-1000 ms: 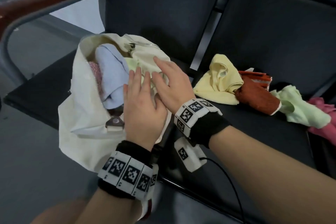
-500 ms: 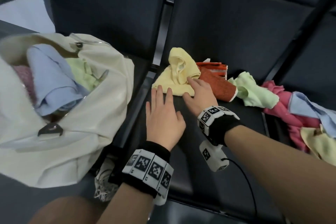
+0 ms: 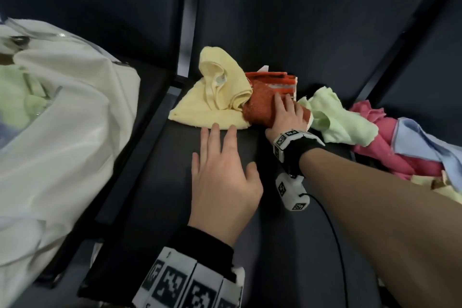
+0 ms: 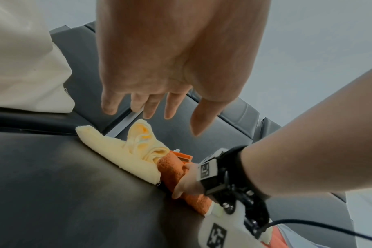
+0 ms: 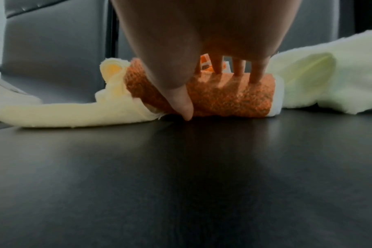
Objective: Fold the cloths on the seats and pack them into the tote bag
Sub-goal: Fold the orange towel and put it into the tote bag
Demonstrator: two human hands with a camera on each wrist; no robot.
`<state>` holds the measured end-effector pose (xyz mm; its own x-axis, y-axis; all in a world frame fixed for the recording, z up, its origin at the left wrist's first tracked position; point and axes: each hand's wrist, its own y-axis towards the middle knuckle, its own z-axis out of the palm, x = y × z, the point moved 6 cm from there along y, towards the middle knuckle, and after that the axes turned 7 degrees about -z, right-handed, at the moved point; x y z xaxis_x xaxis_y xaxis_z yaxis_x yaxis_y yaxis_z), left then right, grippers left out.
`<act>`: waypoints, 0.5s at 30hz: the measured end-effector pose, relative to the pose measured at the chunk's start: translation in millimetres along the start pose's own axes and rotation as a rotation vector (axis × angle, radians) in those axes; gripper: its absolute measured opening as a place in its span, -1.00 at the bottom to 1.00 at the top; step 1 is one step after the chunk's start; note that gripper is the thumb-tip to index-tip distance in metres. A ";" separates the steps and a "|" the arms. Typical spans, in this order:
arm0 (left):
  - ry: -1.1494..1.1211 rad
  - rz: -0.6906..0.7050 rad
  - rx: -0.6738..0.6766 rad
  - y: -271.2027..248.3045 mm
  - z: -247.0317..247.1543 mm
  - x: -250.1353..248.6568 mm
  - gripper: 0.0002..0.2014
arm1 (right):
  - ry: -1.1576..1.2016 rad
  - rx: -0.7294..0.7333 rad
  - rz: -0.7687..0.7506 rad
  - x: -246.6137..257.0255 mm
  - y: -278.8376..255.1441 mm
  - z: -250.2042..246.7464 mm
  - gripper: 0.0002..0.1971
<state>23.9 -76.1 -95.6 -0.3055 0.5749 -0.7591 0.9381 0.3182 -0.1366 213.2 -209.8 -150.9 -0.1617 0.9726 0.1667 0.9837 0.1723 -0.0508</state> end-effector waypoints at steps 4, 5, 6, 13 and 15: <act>-0.053 0.007 -0.002 1.2 4.1 -0.1 -0.29 | -0.029 -0.012 0.026 4.4 8.3 5.6 -0.21; -0.036 0.008 0.013 0.5 7.0 0.0 -0.30 | -0.053 -0.003 0.023 6.5 6.7 5.4 -0.28; -0.017 0.011 0.027 -0.2 9.5 -0.5 -0.30 | -0.072 0.014 0.018 7.8 5.1 4.4 -0.33; 0.036 0.042 0.098 -16.1 8.9 -18.5 -0.30 | -0.024 0.138 -0.032 4.7 -23.4 -29.0 -0.49; 0.003 0.075 0.117 -26.5 6.6 -24.2 -0.30 | -0.036 0.104 -0.017 4.7 -37.7 -53.5 -0.58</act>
<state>7.5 -103.4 -77.8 -0.2339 0.5957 -0.7684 0.9709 0.1844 -0.1526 179.5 -220.0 -95.5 -0.1826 0.9742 0.1329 0.9677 0.2020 -0.1510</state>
